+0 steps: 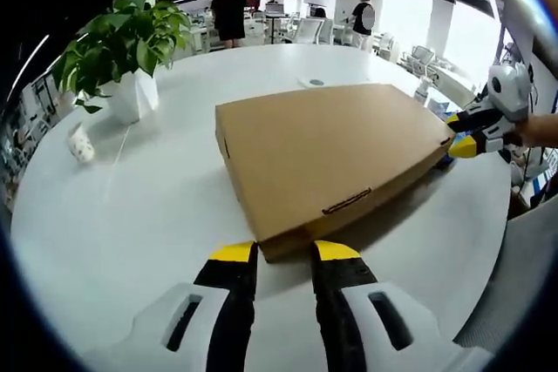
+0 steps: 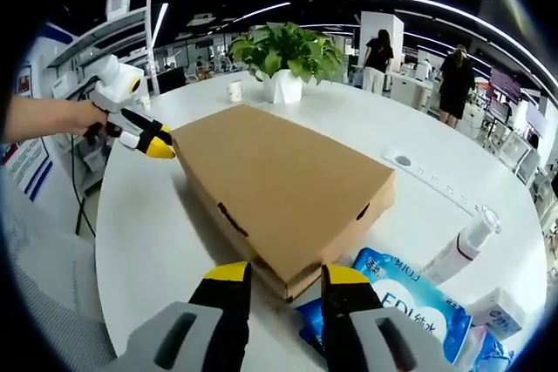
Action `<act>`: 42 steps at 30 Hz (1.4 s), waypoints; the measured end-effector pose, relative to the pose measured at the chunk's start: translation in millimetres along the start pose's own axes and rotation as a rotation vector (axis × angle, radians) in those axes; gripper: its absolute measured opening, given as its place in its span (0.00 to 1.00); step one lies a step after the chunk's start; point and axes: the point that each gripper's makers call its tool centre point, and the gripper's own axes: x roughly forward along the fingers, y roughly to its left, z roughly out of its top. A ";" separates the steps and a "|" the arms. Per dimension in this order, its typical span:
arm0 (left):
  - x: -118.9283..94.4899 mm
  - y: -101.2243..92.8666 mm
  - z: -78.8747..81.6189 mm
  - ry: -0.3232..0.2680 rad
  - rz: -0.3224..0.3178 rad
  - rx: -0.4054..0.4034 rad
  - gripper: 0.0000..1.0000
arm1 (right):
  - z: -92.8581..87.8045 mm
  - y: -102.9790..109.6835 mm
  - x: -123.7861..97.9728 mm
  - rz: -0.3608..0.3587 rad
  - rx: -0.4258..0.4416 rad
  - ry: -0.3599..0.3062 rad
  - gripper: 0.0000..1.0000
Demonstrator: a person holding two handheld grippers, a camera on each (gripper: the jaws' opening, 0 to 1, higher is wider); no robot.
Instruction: Operate the shoe box by opening the lid, removing the specified soft item, and placing it in the target area until the item is outside and the box remains undamaged.
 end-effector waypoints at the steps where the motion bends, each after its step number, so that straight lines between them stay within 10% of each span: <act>1: -0.8 -0.6 0.4 -0.003 -0.003 -0.005 0.25 | 0.1 0.5 -0.8 -0.001 0.001 0.000 0.29; 42: -73.6 -47.3 10.2 -0.196 -0.011 -0.039 0.38 | -4.7 2.5 -114.0 -0.080 0.020 -0.171 0.45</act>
